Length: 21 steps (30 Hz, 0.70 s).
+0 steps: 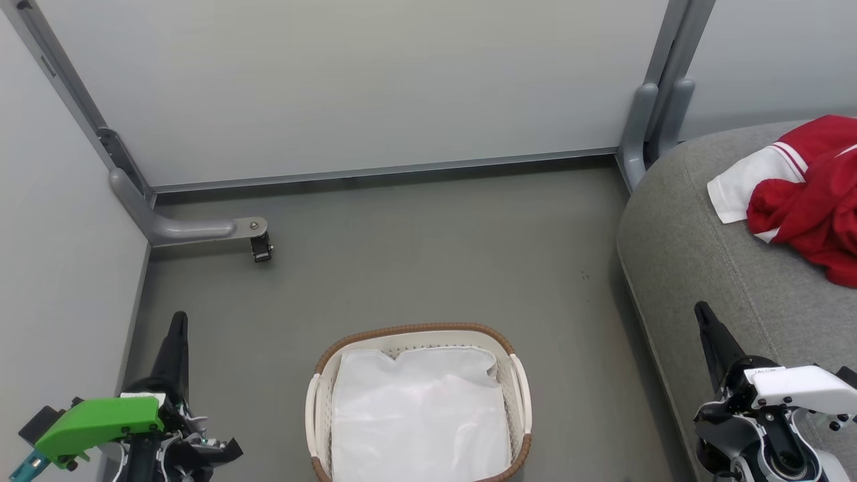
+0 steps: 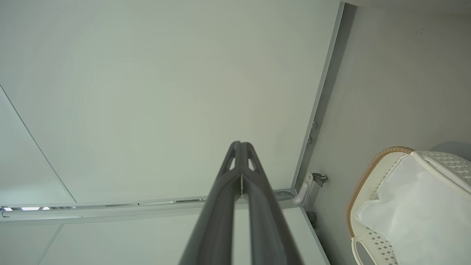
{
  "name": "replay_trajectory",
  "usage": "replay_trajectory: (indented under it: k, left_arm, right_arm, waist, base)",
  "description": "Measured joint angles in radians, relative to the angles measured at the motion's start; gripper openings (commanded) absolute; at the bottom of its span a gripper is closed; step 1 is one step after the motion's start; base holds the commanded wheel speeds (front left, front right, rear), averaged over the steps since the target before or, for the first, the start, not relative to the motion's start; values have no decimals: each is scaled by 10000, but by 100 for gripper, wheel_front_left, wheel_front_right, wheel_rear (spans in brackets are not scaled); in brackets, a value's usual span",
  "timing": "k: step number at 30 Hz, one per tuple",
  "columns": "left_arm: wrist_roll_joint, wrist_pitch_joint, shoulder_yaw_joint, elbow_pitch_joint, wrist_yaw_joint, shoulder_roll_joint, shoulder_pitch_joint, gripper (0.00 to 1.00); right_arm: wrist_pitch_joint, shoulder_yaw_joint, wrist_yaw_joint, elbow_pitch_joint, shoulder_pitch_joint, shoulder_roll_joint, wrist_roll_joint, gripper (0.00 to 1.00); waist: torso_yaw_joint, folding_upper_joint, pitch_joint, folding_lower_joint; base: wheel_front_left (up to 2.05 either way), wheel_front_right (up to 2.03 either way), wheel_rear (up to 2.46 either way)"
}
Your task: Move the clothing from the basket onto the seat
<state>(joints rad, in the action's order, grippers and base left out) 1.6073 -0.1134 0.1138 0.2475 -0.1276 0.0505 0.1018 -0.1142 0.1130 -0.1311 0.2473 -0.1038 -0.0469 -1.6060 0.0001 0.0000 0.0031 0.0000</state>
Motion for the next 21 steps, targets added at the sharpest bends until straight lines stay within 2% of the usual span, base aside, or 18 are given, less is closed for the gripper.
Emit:
replay_trajectory:
  k: [21]
  left_arm:
    - [38,-4,10,-13,-2,-2,24,0]
  right_arm:
    - [-2,4,0,-6,-5,0,-50,0]
  waist:
    - [-2,0,0,0]
  base:
    - [0,0,0]
